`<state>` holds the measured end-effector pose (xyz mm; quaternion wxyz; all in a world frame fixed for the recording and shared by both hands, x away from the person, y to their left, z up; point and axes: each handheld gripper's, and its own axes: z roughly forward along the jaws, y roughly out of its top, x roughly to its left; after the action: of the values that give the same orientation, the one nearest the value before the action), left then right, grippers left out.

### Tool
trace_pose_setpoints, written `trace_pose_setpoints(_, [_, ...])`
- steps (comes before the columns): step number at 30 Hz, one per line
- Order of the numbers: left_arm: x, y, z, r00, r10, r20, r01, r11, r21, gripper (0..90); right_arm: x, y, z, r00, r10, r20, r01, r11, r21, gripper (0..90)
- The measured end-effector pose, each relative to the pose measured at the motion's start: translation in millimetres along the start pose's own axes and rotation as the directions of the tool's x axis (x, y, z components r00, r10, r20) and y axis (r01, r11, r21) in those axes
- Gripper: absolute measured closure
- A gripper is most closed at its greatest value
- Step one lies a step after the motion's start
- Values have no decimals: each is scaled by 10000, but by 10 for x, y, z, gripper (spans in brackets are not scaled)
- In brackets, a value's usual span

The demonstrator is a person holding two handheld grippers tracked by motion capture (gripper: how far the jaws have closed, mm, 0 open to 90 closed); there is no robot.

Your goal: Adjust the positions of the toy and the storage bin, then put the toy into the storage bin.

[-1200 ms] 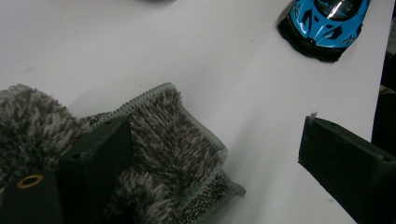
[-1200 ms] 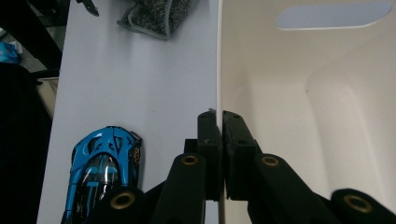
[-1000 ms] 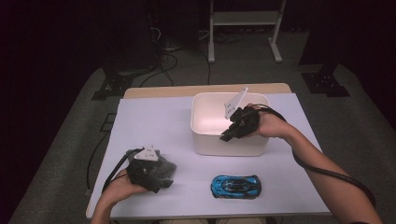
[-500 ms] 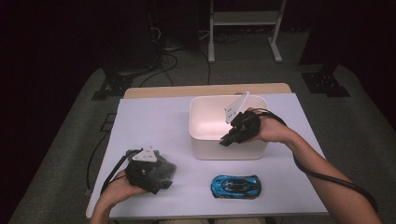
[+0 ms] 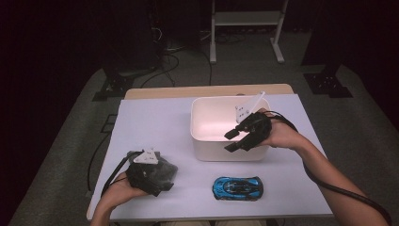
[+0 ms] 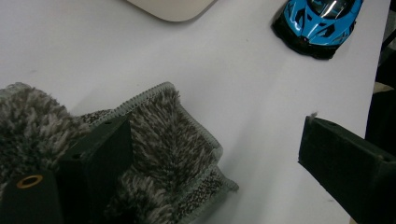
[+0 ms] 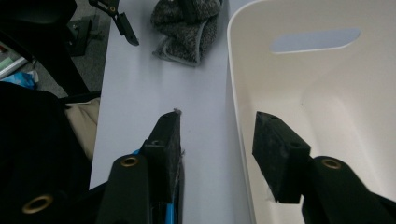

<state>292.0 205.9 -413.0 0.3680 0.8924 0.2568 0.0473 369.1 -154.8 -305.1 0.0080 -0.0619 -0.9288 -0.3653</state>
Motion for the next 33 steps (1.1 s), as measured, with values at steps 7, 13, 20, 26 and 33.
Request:
trace_pose_setpoints(7, [-6,-6,-15,10000,-47,-64,46,10000,-46,94,119,-9,-103,9999,-55,-160,50,9994,-342,432])
trace_pose_setpoints(13, [-18,5,-4,9999,0,-148,1,10000,52,93,277,-34,-203,9997,-227,-96,222,9988,-442,387])
trace_pose_setpoints(20, [-20,-6,-6,9999,-121,-45,121,9999,-73,93,375,-54,-219,9992,-388,-64,385,9984,-405,360])
trace_pose_setpoints(26, [-8,-11,-2,9998,-119,-129,119,9999,-15,76,452,-107,-166,9990,-373,-256,364,9987,-352,329])
trace_pose_setpoints(33, [-5,-15,11,9996,-184,-220,184,9998,-12,73,529,-155,-143,9982,-461,-373,447,9984,-359,311])
